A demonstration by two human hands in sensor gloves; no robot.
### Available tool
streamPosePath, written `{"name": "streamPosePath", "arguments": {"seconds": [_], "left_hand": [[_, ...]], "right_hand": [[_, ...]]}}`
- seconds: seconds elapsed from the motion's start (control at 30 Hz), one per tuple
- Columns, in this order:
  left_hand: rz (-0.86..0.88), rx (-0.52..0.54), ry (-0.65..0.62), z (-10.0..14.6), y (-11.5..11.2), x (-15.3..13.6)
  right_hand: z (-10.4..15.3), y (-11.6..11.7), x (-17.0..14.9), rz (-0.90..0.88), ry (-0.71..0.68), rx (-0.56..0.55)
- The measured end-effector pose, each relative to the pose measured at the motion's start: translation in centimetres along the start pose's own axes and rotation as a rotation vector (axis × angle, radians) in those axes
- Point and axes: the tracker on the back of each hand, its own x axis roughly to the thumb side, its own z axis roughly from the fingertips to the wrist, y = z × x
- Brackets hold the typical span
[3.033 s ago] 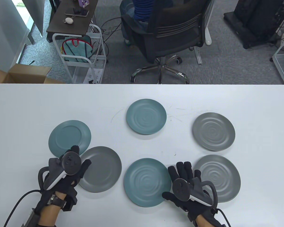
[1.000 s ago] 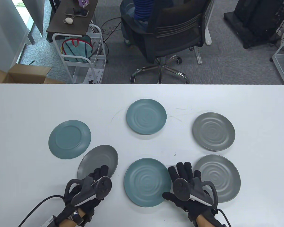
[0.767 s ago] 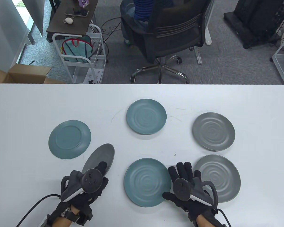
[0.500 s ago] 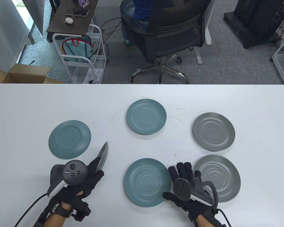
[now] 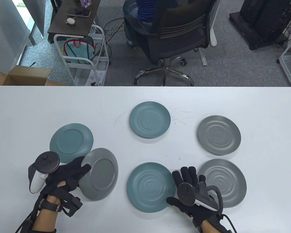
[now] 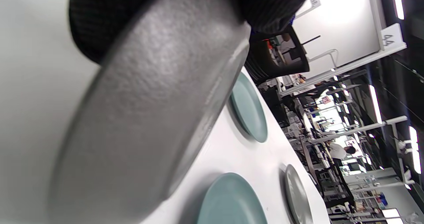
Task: Flip plate to back facing up
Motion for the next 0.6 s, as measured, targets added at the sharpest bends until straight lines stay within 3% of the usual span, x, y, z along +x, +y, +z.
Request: {"name": "streamPosePath", "arguments": {"seconds": [0.6], "left_hand": [[0.008, -0.02, 0.216, -0.7, 0.1, -5.6]], "right_hand": [[0.0, 0.0, 0.1, 0.0, 0.002, 0.002]]}}
